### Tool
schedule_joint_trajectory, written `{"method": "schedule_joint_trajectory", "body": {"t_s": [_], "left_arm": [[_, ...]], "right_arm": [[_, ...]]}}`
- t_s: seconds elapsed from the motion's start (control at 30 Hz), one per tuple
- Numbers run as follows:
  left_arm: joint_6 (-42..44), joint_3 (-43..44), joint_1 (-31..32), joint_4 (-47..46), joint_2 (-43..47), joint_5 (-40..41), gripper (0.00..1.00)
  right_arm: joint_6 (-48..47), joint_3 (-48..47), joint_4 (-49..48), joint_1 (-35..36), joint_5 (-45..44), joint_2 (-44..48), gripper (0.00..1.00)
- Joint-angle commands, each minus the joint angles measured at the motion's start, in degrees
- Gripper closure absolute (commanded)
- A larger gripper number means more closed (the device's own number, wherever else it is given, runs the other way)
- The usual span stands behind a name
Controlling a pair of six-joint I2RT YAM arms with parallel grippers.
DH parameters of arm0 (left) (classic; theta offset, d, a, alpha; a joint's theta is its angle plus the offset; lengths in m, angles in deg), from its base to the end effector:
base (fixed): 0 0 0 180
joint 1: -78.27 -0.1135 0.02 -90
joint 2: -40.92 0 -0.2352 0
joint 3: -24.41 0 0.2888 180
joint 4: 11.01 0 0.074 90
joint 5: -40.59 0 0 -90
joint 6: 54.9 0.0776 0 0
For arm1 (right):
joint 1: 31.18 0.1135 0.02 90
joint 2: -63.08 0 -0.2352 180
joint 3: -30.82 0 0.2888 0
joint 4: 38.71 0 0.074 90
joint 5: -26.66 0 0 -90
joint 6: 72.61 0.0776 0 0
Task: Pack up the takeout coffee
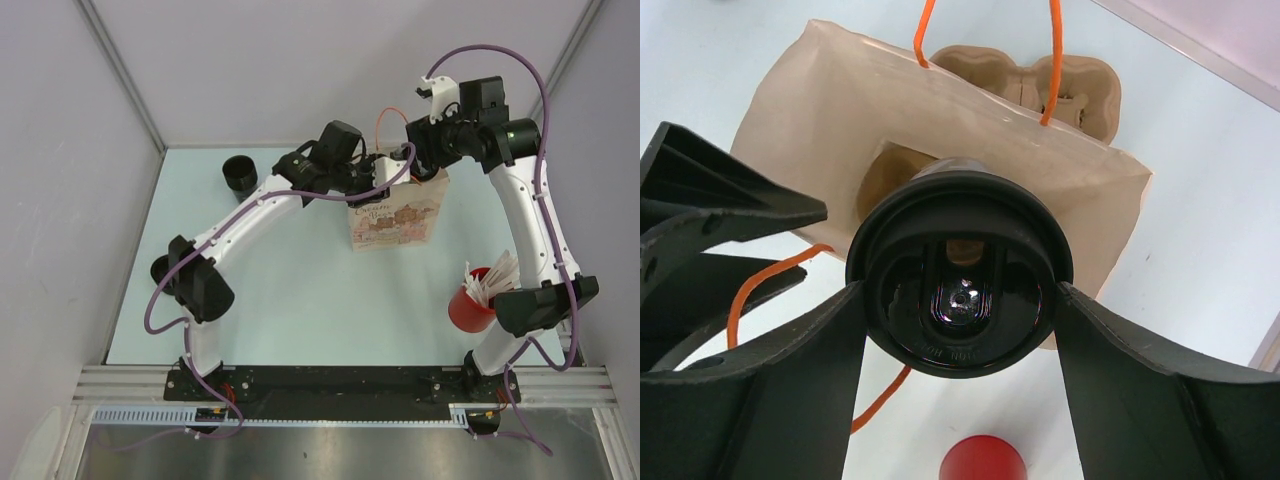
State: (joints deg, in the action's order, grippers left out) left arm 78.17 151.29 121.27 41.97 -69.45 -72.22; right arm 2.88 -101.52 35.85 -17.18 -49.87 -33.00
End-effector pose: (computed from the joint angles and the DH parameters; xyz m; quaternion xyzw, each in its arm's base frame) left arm 0.3421 -0.3601 0.3296 0.6624 0.5790 -0.1763 0.4415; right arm 0.3790 0.1131 0.4256 -0.2696 0.8536 0.1036 0.4335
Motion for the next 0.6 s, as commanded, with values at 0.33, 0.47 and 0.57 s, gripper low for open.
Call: {"method": "schedule_joint_trajectory", "body": {"t_s": [0.33, 0.47, 0.57], "left_arm": [[3.86, 1.40, 1.12, 3.04, 1.73, -2.50, 1.00], [8.42, -2.21, 1.12, 3.83, 5.94, -4.79, 1.00], [12.29, -4.06, 0.77, 5.67, 7.53, -7.42, 1.00]], "right_arm": [[-8.87, -2.25, 4.67, -0.38, 2.43, -0.61, 0.65], [-11.33, -2.25, 6.25, -0.38, 4.19, -0.43, 0.66], [-13.18, -2.34, 7.39, -0.38, 5.15, -0.08, 0.65]]}}
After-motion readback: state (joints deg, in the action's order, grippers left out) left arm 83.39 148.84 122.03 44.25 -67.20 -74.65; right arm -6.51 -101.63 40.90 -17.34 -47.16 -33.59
